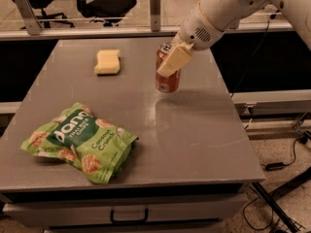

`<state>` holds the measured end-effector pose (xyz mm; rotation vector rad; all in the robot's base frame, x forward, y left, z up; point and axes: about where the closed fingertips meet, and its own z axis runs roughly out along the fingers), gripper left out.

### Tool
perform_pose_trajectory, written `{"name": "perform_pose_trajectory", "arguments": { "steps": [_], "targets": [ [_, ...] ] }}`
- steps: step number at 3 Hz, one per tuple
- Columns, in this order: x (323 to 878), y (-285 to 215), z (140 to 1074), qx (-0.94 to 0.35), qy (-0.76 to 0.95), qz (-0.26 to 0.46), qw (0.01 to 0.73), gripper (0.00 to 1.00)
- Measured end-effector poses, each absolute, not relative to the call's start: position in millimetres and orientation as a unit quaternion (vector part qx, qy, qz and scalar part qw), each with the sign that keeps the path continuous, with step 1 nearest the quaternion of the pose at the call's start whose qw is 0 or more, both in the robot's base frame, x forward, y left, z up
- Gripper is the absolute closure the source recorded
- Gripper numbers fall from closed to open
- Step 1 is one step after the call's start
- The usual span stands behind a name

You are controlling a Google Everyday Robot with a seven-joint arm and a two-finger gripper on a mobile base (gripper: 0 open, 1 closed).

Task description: Move coke can near green rice chip bag

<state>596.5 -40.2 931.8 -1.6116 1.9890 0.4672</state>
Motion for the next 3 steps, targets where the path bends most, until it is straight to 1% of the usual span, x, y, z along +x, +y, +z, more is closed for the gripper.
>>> {"name": "perform_pose_trajectory", "arguments": {
  "steps": [1,2,3],
  "targets": [
    [574,0,921,-0.635,0.701,0.208,0.249,1.0],
    [556,26,906,-0.663,0.677,0.225,0.227,0.97],
    [547,37,898,-0.676,0.666,0.229,0.216,0.75]
  ]
}}
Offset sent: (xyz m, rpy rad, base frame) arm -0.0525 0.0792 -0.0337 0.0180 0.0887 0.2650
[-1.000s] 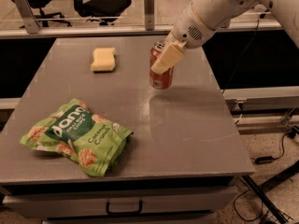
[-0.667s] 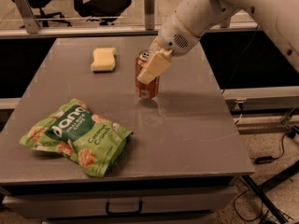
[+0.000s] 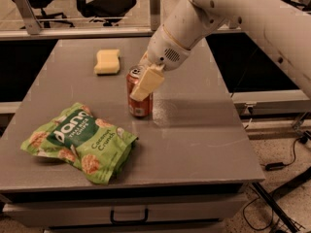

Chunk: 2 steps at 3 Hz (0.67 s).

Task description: Move coke can near green rice chip bag

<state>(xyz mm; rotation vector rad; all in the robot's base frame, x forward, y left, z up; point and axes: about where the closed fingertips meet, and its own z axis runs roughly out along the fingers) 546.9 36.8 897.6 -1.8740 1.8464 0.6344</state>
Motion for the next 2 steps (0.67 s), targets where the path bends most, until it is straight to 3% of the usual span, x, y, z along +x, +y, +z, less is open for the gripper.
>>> {"name": "perform_pose_trajectory", "arguments": {
  "steps": [1,2],
  "targets": [
    [538.1,44.3,894.3,-0.688,0.656,0.228,0.21,0.43],
    [538.2,45.3,893.8,-0.688,0.656,0.228,0.209,0.2]
  ]
}}
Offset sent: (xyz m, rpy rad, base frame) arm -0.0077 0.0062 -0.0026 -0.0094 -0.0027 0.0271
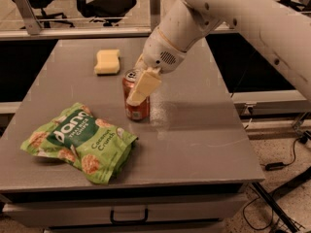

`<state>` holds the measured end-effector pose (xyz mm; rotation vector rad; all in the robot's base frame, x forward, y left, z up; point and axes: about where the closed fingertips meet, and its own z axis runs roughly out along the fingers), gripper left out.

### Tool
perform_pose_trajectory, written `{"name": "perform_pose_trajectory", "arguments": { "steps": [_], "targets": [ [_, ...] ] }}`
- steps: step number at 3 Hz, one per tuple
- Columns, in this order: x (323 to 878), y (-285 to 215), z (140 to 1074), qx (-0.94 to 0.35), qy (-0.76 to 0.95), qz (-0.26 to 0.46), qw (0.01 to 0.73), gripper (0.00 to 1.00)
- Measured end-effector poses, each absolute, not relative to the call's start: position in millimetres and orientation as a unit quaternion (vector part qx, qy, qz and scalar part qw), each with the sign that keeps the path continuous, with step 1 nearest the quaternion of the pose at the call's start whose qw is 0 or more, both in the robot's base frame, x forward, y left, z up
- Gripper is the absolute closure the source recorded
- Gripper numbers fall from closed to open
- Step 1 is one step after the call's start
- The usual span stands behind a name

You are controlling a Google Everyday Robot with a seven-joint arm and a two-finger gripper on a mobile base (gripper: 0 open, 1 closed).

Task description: Move coke can near green rice chip bag

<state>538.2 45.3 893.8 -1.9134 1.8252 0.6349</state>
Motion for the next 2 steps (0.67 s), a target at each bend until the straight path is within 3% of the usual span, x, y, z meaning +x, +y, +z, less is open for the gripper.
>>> {"name": "perform_pose_trajectory", "arguments": {
  "steps": [1,2],
  "targets": [
    [537.9,46.9,893.1,-0.689,0.655,0.229,0.209,0.0],
    [537.8,47.2,892.9,-0.689,0.655,0.229,0.209,0.0]
  ]
}}
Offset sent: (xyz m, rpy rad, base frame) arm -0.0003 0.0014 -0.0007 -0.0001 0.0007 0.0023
